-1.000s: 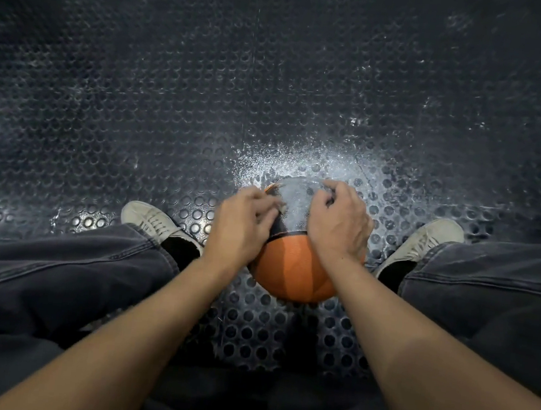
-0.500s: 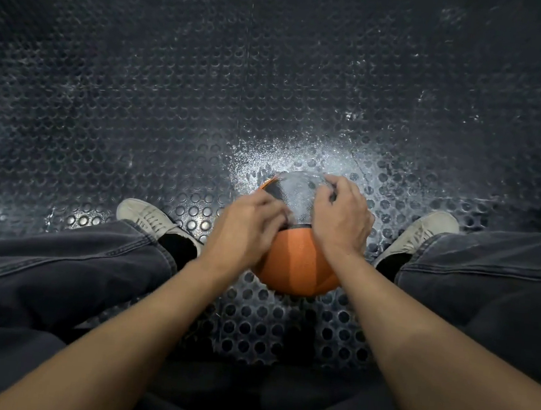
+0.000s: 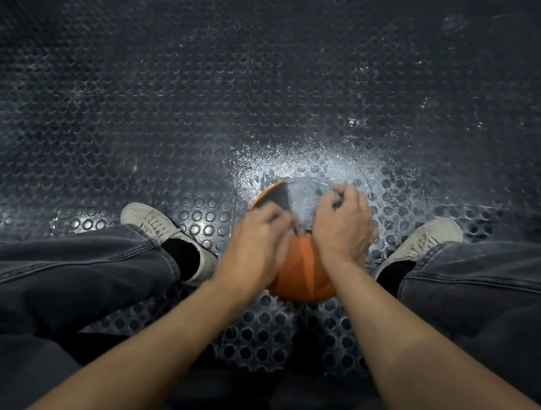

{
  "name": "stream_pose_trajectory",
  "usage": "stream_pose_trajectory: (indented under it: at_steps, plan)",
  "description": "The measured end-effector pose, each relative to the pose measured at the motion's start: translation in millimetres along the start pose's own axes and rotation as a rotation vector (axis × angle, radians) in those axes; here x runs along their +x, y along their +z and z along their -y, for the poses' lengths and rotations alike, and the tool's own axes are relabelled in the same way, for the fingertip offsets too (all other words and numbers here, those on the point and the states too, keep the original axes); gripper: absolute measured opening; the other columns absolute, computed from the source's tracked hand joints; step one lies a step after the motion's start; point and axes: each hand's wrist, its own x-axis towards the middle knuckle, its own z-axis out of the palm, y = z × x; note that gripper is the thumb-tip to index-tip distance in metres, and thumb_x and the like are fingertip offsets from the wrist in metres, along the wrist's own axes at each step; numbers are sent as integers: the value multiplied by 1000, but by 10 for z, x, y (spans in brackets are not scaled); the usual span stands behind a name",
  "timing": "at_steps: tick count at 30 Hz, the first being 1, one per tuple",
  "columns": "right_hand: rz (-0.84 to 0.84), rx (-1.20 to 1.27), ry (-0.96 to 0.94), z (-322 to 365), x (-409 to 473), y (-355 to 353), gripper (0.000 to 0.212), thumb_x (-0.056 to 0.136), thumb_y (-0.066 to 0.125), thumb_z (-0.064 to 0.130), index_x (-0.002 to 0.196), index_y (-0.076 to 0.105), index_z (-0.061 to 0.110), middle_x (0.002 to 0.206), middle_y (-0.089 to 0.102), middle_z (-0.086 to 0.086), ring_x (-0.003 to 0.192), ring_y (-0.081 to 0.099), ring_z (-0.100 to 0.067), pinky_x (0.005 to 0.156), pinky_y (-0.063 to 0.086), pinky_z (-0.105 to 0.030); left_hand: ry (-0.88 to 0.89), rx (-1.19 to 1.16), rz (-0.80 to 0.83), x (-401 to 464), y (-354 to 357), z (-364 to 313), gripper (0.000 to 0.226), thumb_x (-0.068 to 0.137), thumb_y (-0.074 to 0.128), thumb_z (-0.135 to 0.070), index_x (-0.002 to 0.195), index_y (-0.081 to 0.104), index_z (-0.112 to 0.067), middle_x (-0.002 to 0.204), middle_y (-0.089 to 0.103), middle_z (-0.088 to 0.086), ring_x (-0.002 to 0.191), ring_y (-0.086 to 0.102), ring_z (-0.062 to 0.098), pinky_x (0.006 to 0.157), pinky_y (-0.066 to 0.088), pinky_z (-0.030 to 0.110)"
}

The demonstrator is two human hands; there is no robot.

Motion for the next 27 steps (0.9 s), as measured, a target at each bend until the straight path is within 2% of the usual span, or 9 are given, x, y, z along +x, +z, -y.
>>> stream_pose_trajectory:
  at_steps: [2, 3, 7, 12, 16, 19, 22, 25, 27]
  plan:
    - [20, 7, -12, -57, 16, -36, 26, 97, 42, 30, 115, 59, 27, 116, 60, 7, 110, 49, -14, 105, 34, -44, 146, 10, 108, -105, -30, 22, 17, 92, 55, -18, 104, 67, -16, 100, 59, 0, 87, 58, 22, 75, 51, 41]
    - [35, 8, -25, -64, 18, -45, 25, 98, 42, 31, 115, 59, 28, 116, 60, 8, 109, 48, -13, 105, 34, -44, 144, 24, 100, -22, -60, 76, 16, 92, 56, -18, 103, 68, -15, 100, 59, 0, 87, 58, 21, 76, 51, 41]
    - [8, 2, -15, 27, -15, 12, 23, 96, 41, 31, 111, 58, 28, 112, 59, 9, 110, 48, -13, 106, 32, -42, -107, 36, -88, 247, -57, 136, 18, 95, 55, -17, 101, 70, -11, 100, 61, 0, 85, 59, 17, 77, 52, 40]
    - [13, -1, -15, -44, -12, -45, 21, 96, 43, 29, 110, 58, 26, 110, 57, 7, 109, 49, -17, 102, 33, -43, 189, 55, 121, -23, -88, 78, 19, 93, 55, -19, 105, 68, -15, 102, 59, -1, 87, 57, 19, 73, 51, 39]
    - [23, -23, -33, 13, -23, -4, 18, 97, 41, 31, 107, 55, 27, 103, 49, 13, 103, 42, -10, 103, 29, -42, -130, 13, -58, 287, -92, 212, 19, 95, 56, -18, 106, 70, -15, 102, 60, -2, 87, 61, 19, 79, 51, 36]
    - [13, -23, -4, 20, -25, -4, 17, 95, 41, 30, 104, 55, 26, 103, 47, 11, 103, 42, -13, 104, 31, -45, 40, 52, 9, 39, -84, 48, 19, 93, 55, -19, 107, 68, -16, 103, 59, -3, 85, 59, 18, 73, 52, 38]
    - [70, -60, 38, 38, 88, -86, 12, 96, 41, 30, 95, 51, 23, 103, 46, 7, 102, 42, -18, 92, 29, -40, 196, 64, 151, 13, -177, 107, 18, 93, 55, -21, 103, 68, -18, 102, 60, -3, 86, 59, 19, 71, 53, 40]
    - [90, -45, 81, 107, 182, -77, 12, 96, 42, 30, 94, 49, 21, 105, 47, 1, 102, 44, -21, 91, 27, -40, 1, 78, 26, 328, -141, 221, 19, 93, 55, -20, 102, 71, -15, 103, 62, -1, 86, 61, 21, 75, 53, 43]
    - [97, -38, 87, 95, 188, -57, 16, 97, 41, 33, 105, 52, 25, 113, 50, 1, 105, 45, -20, 97, 29, -43, -13, 78, -17, 256, -72, 166, 19, 93, 55, -18, 102, 71, -15, 103, 62, -1, 86, 61, 21, 74, 53, 43]
